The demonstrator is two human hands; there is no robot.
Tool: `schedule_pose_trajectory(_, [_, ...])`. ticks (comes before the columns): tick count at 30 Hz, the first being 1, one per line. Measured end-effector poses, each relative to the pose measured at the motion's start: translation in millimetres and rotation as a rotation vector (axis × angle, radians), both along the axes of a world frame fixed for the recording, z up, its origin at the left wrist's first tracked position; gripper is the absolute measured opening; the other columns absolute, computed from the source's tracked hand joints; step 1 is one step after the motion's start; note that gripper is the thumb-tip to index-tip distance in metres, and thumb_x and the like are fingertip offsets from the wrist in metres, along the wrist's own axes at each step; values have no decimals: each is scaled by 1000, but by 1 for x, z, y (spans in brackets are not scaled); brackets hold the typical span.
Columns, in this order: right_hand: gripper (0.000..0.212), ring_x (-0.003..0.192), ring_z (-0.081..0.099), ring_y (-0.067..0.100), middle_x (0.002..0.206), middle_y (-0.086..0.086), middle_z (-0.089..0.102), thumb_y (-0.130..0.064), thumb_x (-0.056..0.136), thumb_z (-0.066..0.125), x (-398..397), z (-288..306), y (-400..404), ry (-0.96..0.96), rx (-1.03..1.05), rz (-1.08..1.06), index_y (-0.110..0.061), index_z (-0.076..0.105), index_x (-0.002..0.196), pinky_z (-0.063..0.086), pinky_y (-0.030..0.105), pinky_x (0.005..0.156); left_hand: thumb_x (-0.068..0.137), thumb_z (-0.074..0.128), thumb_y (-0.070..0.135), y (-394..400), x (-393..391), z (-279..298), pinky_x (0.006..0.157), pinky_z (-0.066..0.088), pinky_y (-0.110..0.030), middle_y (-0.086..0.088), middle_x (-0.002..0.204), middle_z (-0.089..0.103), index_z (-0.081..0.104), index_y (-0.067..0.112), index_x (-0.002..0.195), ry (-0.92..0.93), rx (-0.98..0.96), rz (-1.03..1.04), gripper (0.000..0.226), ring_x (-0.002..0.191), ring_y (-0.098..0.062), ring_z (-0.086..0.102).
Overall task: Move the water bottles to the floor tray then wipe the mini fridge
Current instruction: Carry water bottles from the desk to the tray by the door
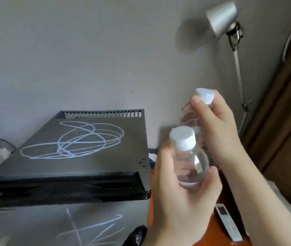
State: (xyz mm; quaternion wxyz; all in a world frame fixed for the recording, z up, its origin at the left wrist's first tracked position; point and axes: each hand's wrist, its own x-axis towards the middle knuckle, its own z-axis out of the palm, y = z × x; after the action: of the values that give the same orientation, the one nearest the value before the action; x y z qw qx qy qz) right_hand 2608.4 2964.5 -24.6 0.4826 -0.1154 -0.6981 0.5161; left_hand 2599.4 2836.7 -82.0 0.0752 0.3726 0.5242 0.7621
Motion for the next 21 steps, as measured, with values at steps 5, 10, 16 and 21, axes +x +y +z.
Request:
schedule_pose_trajectory(5, [8,62,63,24,76,8,67,-26,90,66,-16,85,-57,80,40,126,-20,64,86,48,36,64,69,73,11,-88,-42,84,60,53,-23,-7,87,70,54,18,111,-4,136,0,46,67,-17,69])
schedule_pose_trajectory(10, [12,58,59,28,73,11,63,-29,85,67,-72,121,-135,60,-66,375,-19,62,84,45,37,65,63,71,21,-218,-108,119,61,60,-39,-5,85,72,57,27,110,1,82,328,50,67,-28,70])
schedule_pose_trajectory(16, [19,58,58,27,66,4,60,-30,76,67,-178,131,-279,24,-196,797,-16,57,84,46,32,60,70,68,19,-404,-162,125,61,59,-51,-11,92,69,60,19,108,10,70,779,38,70,-34,69])
schedule_pose_trajectory(21, [19,59,58,26,68,7,63,-29,74,68,-262,117,-462,-68,-232,1101,-14,60,83,48,32,59,73,70,21,-576,-177,120,71,57,-58,-15,107,69,64,32,100,40,5,1039,30,82,-38,69])
